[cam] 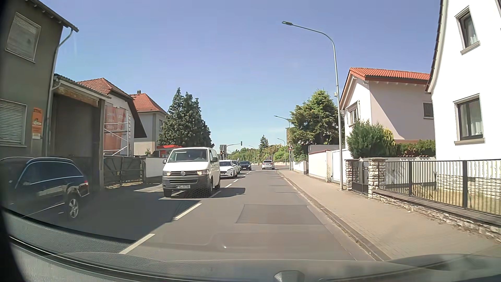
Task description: Follow the waypoints while adhering to traffic rules and regulations
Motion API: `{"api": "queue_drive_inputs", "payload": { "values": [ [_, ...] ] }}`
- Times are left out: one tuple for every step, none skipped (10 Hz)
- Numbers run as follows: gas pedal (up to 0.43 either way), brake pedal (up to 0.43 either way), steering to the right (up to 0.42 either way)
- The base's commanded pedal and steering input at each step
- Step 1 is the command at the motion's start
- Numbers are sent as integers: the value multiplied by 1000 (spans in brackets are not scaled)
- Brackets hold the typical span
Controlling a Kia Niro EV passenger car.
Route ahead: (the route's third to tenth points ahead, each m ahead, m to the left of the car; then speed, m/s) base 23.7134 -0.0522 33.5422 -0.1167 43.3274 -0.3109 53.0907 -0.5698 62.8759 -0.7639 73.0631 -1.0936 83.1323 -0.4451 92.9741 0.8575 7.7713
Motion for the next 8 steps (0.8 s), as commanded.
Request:
{"api": "queue_drive_inputs", "payload": {
  "values": [
    [87,30,0],
    [87,30,0],
    [87,30,0],
    [87,30,0],
    [87,30,0],
    [87,30,-1],
    [79,30,0],
    [67,30,-1]
  ]
}}
